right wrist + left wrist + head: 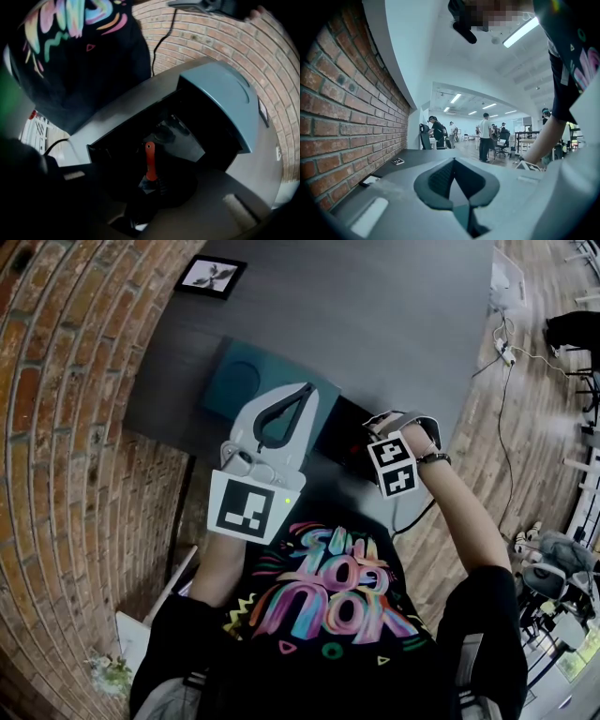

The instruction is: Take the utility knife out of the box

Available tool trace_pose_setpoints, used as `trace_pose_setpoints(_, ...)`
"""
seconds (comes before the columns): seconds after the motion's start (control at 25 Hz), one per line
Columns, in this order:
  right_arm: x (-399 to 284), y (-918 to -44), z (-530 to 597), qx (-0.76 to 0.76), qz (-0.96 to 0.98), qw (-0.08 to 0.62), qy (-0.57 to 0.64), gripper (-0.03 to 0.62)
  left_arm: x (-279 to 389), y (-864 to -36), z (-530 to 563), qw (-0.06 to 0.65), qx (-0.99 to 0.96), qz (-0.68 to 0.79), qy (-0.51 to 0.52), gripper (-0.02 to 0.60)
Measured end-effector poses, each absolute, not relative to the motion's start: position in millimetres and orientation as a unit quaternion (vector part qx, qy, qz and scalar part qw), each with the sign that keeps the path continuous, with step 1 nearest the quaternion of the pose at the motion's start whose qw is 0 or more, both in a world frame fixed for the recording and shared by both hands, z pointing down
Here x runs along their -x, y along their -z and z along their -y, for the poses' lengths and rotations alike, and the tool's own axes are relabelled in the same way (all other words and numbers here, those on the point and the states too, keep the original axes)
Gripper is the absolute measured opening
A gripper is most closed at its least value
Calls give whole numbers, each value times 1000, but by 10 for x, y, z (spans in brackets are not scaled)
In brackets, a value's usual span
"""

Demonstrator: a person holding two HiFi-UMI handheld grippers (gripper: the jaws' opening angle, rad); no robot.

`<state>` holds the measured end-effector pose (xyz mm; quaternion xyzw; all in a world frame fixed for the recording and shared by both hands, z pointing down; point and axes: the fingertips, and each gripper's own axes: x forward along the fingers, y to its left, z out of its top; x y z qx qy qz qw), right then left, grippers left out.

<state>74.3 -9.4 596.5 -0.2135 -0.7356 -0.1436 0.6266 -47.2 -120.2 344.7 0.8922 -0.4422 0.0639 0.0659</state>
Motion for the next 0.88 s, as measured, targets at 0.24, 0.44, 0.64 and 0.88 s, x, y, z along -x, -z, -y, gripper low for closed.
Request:
trace_pose_setpoints(0.24,-741,-5967,67,219,735,626,145,55,469,-3428,1200,62,-894,439,-64,2)
trace_pose_setpoints(0.44,-740,-5956,64,218,740,621,139,52,487,-3416,1203,59,-894,439,-63,2)
trace_pose_setpoints(0.64,-689,-5836,116,192,758,609,134,52,511,-3406,1230,62,-894,440,-62,2)
trace_pose_setpoints(0.88,-616,-5635,213,149,781,590,141,52,490,-3391,1258,58,-897,434,-61,2)
